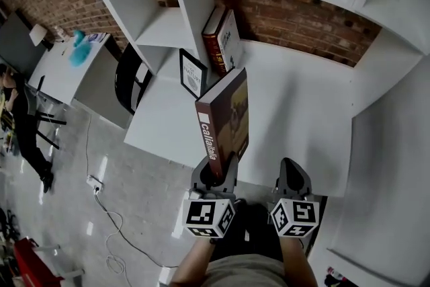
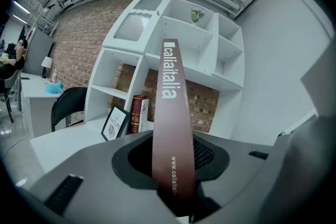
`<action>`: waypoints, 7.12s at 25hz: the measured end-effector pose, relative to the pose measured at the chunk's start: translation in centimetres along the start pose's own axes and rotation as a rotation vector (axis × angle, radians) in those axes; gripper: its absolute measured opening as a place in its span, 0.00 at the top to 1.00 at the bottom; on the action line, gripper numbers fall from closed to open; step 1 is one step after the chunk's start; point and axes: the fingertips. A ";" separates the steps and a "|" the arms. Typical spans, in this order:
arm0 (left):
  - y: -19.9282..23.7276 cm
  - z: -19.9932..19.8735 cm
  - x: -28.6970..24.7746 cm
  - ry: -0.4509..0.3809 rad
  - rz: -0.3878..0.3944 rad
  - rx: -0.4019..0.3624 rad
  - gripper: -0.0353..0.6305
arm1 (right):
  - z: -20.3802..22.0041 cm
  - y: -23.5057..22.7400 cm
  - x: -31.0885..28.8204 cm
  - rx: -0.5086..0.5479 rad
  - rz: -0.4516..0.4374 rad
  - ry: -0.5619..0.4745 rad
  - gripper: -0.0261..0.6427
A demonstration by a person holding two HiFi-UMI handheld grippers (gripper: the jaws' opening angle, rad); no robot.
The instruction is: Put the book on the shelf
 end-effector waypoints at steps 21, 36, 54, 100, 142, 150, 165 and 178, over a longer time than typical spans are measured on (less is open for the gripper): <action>-0.3 -0.1 -11.3 0.040 -0.036 0.014 0.73 | -4.6 -5.0 -9.0 0.018 -0.030 0.043 0.94; 0.5 -0.2 -18.8 0.062 -0.085 -0.009 0.73 | -7.0 -8.0 -15.5 0.035 -0.088 0.087 0.94; 2.6 1.7 -26.2 0.099 -0.012 -0.029 0.73 | -5.9 -9.5 -18.7 -0.019 0.014 0.095 0.94; 6.2 6.8 -38.7 0.154 -0.010 -0.101 0.73 | -3.5 -10.4 -23.1 -0.041 0.118 0.138 0.94; 4.4 13.5 -36.1 0.300 0.036 -0.188 0.73 | -2.8 -10.3 -23.3 -0.042 0.108 0.153 0.94; 4.2 14.0 -36.4 0.305 0.036 -0.210 0.73 | -3.0 -10.5 -23.4 -0.039 0.113 0.153 0.94; 4.5 13.7 -39.6 0.321 0.021 -0.235 0.73 | -3.1 -11.2 -23.5 -0.044 0.128 0.152 0.94; 4.4 13.3 -41.4 0.317 0.025 -0.234 0.72 | -3.1 -11.5 -23.6 -0.043 0.138 0.158 0.94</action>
Point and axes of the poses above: the fingertips, and each gripper's own axes: x backward along the fingers, y to its left, z out of its underside, and after that the axes turned 13 degrees about -x, right-handed
